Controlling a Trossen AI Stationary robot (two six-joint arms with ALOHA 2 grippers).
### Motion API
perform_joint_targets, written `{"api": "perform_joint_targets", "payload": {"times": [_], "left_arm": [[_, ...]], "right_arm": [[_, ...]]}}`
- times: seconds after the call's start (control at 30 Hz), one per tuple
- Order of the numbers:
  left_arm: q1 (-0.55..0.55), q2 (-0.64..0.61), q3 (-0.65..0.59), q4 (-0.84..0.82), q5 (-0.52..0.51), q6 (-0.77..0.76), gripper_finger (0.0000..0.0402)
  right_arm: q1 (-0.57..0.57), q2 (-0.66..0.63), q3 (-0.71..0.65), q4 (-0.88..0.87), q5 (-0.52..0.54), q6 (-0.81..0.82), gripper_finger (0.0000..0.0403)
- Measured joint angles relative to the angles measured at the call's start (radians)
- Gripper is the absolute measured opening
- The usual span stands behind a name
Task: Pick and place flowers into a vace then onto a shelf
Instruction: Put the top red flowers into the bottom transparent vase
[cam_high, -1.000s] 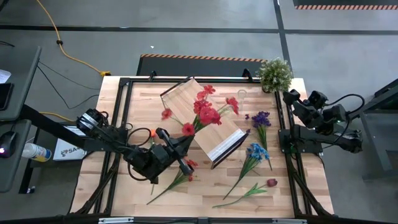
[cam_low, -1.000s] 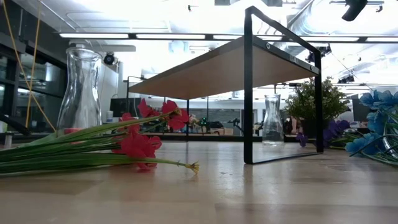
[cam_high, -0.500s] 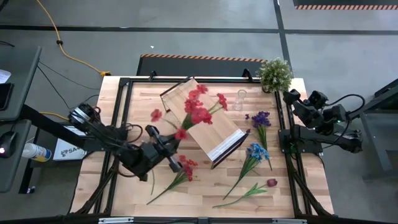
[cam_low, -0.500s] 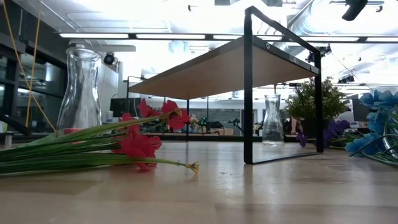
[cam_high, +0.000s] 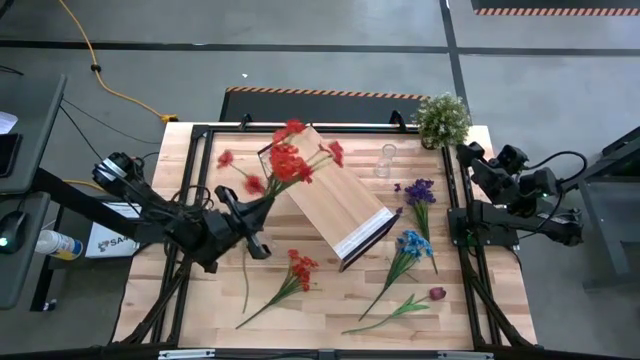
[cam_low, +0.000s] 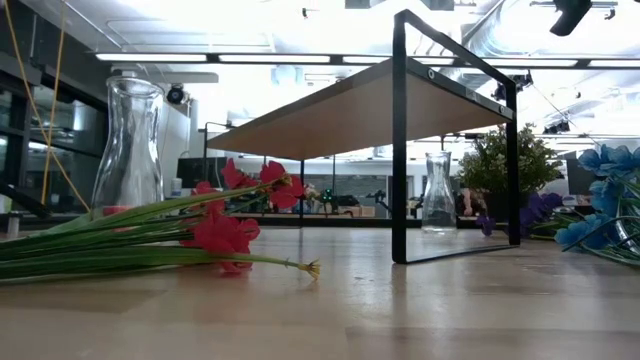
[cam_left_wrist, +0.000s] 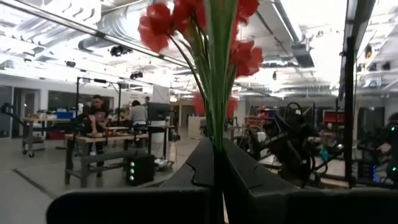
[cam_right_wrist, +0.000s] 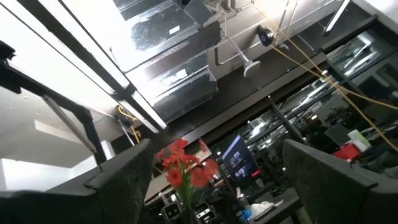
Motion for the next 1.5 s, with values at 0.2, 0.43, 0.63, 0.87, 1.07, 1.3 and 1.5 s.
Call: {"api": "perform_joint_targets", "payload": {"times": [0.2,0.43,0.63,0.87,1.07,1.3,1.5], "left_arm": [[0.0,-0.06,-0.076,0.0,0.013,-0.029,0.0043],[0.0,-0.117,-0.178,0.0,0.064,-0.117,0.0043],[0.0,-0.133,-0.228,0.0,0.099,-0.172,0.0043],[0.0,-0.133,-0.279,0.0,0.112,-0.24,0.0043],[0.001,-0.133,-0.299,0.0,0.142,-0.282,0.0043],[0.001,-0.132,-0.299,0.0,0.196,-0.275,0.0043],[0.053,-0.113,-0.298,0.0,0.263,-0.291,0.0043]], "right_arm": [[0.0,0.0,0.0,0.0,0.03,-0.016,0.0344],[0.0,0.0,0.0,0.0,0.057,-0.024,0.0344],[0.0,0.0,0.0,-0.001,0.068,-0.024,0.0344],[0.0,0.0,0.0,-0.001,0.068,-0.024,0.0344],[0.0,0.0,0.0,-0.001,0.068,-0.024,0.0344],[0.0,0.0,0.0,-0.001,0.068,-0.024,0.0344],[0.0,0.0,0.0,-0.002,0.068,-0.024,0.0344]]}}
